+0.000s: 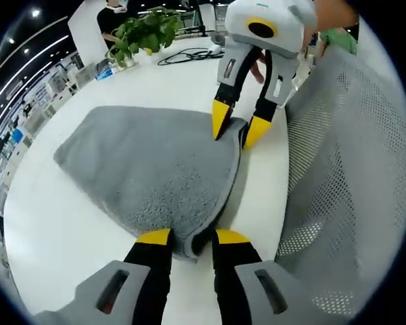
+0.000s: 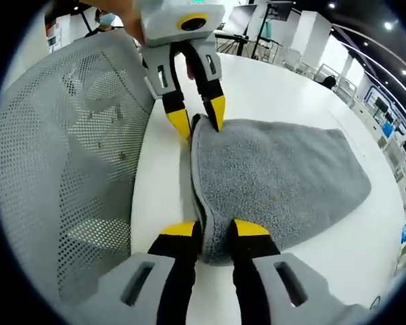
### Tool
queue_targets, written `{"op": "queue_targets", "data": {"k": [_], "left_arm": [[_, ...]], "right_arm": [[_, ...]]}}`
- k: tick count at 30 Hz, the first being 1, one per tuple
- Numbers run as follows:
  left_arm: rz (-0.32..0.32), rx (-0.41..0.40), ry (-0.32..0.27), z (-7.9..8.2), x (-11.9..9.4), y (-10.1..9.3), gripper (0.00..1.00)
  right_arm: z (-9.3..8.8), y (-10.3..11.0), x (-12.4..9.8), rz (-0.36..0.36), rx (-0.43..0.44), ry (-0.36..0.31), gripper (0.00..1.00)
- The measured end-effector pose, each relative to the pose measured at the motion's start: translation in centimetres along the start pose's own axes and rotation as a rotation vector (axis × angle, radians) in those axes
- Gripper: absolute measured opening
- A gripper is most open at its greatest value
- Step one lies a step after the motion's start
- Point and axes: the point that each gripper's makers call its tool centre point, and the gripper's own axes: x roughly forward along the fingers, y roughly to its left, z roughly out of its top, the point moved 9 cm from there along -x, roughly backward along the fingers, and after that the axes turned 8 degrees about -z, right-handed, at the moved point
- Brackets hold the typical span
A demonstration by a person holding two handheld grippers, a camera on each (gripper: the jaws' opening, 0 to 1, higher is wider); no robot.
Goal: Fold the towel on the table until its edges align and the towel forms a compact rectangular stack.
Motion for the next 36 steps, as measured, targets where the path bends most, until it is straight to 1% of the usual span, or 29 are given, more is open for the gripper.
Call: {"op": "queue_targets", "data": {"k": [2,4,6,8,10,13,15,17,18,19,23,26,29,31,35,36], "left_arm": [[0.007,-0.02,-0.004,0.1,0.0,-0.1,0.19],[0.024,-0.061,-0.003,0.2,0.1,0.0,0.17],[0.029,-0.068,0.001,0.3,0.1,0.0,0.15],[0.029,-0.073,0.005,0.4,0.1,0.0,0.13],[0.027,-0.1,0.011,0.4,0.1,0.1,0.12],[0.026,-0.118,0.008,0.3,0.0,-0.3,0.12],[0.024,-0.123,0.002,0.2,0.0,-0.6,0.12],[0.019,-0.14,-0.01,0.0,-0.1,-0.9,0.12],[0.015,-0.175,-0.017,0.0,-0.2,-1.1,0.11],[0.015,-0.194,-0.018,-0.1,-0.2,-1.1,0.11],[0.002,-0.217,-0.018,-0.2,-0.3,-1.7,0.1],[-0.012,-0.226,-0.007,-0.1,-0.5,-2.1,0.1],[-0.04,-0.233,0.014,-0.1,-0.6,-2.5,0.1],[-0.06,-0.222,0.026,-0.1,-0.7,-2.7,0.1],[-0.073,-0.267,0.011,-0.2,-0.8,-2.3,0.1],[-0.073,-0.274,0.011,-0.2,-0.8,-2.3,0.1]], "right_arm": [[0.1,0.0,0.2,-0.017,0.019,0.002,0.11],[0.2,-0.2,0.3,-0.023,0.023,0.009,0.09],[0.3,-0.4,0.4,-0.025,0.037,0.022,0.08],[0.5,-0.5,0.2,-0.015,0.048,0.031,0.07],[0.4,-0.6,0.3,-0.001,0.075,0.035,0.07],[0.3,-0.3,0.0,0.018,0.107,0.041,0.07],[0.3,-0.1,0.0,0.025,0.107,0.045,0.07],[0.2,0.2,-0.2,0.034,0.099,0.048,0.07],[0.3,0.4,-0.3,0.04,0.104,0.05,0.07],[0.3,0.5,-0.3,0.046,0.114,0.053,0.07],[0.5,0.9,-0.6,0.071,0.143,0.078,0.06],[0.5,1.4,-0.7,0.083,0.122,0.081,0.06],[0.5,1.7,-0.9,0.106,0.128,0.089,0.06],[0.5,1.8,-0.9,0.122,0.13,0.09,0.06],[0.5,1.7,-1.0,0.129,0.148,0.083,0.06],[0.5,1.7,-1.0,0.127,0.164,0.082,0.06]]}}
